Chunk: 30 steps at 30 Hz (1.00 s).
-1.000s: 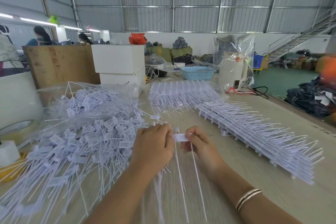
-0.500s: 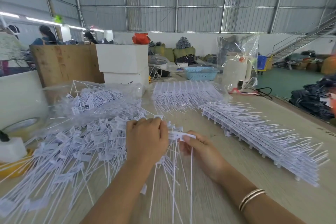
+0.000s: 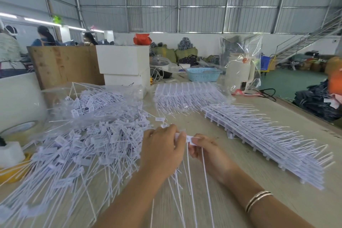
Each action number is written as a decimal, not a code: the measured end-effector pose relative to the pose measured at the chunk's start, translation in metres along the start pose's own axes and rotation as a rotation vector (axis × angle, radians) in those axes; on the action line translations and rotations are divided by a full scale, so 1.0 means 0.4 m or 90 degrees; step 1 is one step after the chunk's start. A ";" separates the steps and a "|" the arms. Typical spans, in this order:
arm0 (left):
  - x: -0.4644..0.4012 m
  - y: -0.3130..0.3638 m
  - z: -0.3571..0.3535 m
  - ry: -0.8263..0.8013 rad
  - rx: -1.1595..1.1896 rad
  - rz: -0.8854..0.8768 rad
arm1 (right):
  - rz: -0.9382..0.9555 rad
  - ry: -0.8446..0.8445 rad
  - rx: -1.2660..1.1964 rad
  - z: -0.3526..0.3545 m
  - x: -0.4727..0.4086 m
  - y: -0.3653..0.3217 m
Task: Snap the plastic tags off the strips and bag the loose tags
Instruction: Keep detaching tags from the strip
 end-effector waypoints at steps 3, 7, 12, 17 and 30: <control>0.014 0.015 -0.040 -0.050 -0.007 -0.017 | -0.017 -0.042 0.082 -0.025 0.004 0.016; 0.011 -0.014 -0.055 -0.069 -0.002 0.002 | -0.035 -0.077 0.144 -0.048 0.011 0.016; 0.008 -0.070 -0.077 -0.128 0.110 0.065 | 0.003 -0.032 0.159 -0.032 0.010 -0.011; 0.003 -0.089 -0.099 -0.120 0.290 0.135 | 0.080 0.048 0.186 -0.026 0.011 -0.043; 0.005 -0.092 -0.077 -0.047 0.489 0.195 | 0.083 0.048 -0.091 -0.025 0.004 -0.038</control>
Point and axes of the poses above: each hand's wrist, its own x-axis away from the middle knuckle, its own z-axis out of the back of the hand, y = z × x, the point moved 10 cm from there along -x, towards the middle knuckle, and after that the axes turned 7 degrees about x, right-handed, at the moved point
